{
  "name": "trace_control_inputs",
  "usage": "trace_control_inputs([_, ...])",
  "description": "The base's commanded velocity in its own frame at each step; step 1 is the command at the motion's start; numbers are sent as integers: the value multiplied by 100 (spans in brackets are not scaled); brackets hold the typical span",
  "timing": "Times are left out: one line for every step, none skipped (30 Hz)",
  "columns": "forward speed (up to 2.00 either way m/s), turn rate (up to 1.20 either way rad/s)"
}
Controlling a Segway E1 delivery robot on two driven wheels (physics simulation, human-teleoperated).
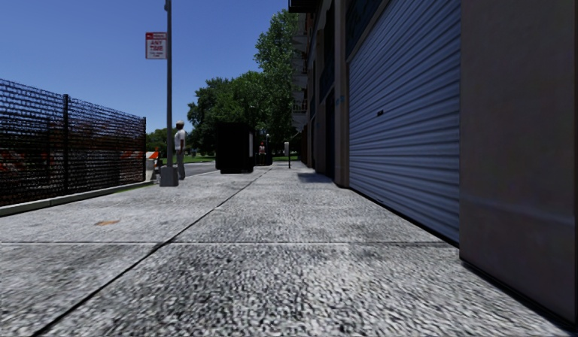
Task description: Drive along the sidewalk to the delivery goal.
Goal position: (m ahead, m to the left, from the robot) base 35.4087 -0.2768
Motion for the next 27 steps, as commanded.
trace_control_inputs([200,0])
trace_control_inputs([200,0])
trace_control_inputs([200,0])
trace_control_inputs([200,0])
trace_control_inputs([200,0])
trace_control_inputs([200,0])
trace_control_inputs([200,0])
trace_control_inputs([200,0])
trace_control_inputs([200,0])
trace_control_inputs([200,0])
trace_control_inputs([200,0])
trace_control_inputs([200,0])
trace_control_inputs([200,0])
trace_control_inputs([200,0])
trace_control_inputs([200,0])
trace_control_inputs([200,0])
trace_control_inputs([200,0])
trace_control_inputs([200,0])
trace_control_inputs([200,0])
trace_control_inputs([200,0])
trace_control_inputs([200,0])
trace_control_inputs([200,0])
trace_control_inputs([200,0])
trace_control_inputs([200,0])
trace_control_inputs([200,0])
trace_control_inputs([200,0])
trace_control_inputs([200,0])
